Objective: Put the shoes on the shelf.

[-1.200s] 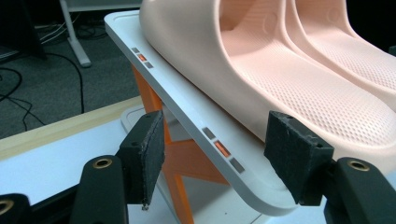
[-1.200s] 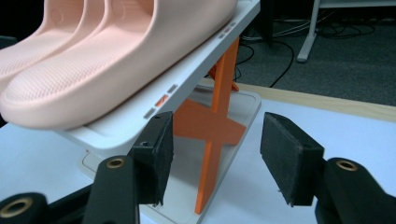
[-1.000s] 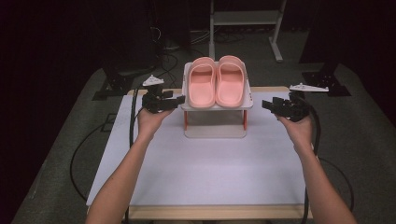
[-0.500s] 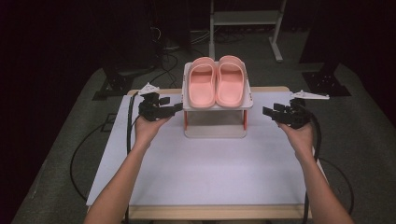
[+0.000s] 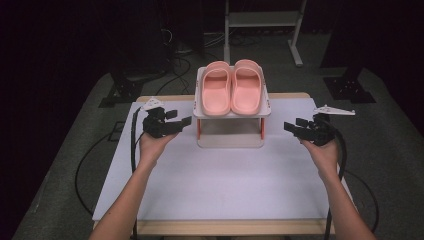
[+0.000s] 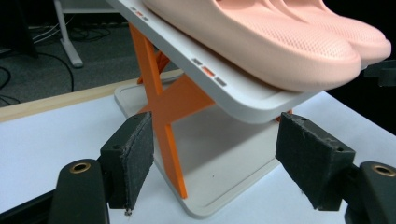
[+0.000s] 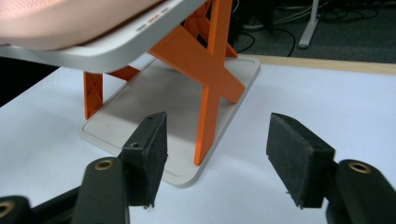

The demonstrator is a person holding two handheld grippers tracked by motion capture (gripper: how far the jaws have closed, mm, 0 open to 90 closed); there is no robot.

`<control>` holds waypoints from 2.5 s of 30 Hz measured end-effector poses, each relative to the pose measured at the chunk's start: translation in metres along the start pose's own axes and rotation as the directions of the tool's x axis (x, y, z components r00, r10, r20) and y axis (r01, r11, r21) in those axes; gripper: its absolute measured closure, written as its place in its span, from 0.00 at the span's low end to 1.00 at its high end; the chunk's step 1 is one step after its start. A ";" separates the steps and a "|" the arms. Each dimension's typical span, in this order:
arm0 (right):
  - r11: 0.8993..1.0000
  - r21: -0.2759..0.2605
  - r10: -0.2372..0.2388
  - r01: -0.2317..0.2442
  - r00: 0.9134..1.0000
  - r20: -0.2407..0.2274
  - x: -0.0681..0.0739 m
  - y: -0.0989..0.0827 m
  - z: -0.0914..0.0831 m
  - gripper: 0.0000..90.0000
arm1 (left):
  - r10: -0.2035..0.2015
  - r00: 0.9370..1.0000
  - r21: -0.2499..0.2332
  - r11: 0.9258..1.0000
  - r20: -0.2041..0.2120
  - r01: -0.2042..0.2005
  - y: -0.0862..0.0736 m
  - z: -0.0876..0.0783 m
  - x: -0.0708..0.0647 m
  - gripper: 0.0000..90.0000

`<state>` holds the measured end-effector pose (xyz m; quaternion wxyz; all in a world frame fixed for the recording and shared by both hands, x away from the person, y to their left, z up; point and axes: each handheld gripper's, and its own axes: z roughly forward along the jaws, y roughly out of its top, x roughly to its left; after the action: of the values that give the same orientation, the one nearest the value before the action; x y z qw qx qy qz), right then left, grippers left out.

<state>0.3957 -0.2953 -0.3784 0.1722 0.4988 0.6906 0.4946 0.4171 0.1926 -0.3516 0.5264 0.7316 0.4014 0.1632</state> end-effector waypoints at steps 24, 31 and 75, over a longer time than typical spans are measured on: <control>0.999 0.027 0.033 -0.033 0.999 0.001 -0.005 -0.041 -0.003 0.38 | -0.030 0.999 0.023 0.999 -0.023 0.031 -0.045 -0.005 0.006 0.23; 0.999 0.033 0.039 -0.039 0.999 -0.003 -0.007 -0.054 -0.005 0.37 | -0.029 0.999 0.027 0.999 -0.028 0.030 -0.057 -0.006 0.007 0.21; 0.995 0.061 0.079 -0.080 0.997 0.018 -0.012 -0.127 -0.038 0.30 | -0.019 0.999 0.059 0.998 -0.029 0.020 -0.118 -0.022 -0.002 0.14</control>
<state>0.3071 -0.3267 -0.4728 0.1422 0.5348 0.6836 0.4758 0.3528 0.2196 -0.4487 0.5001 0.7407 0.4206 0.1562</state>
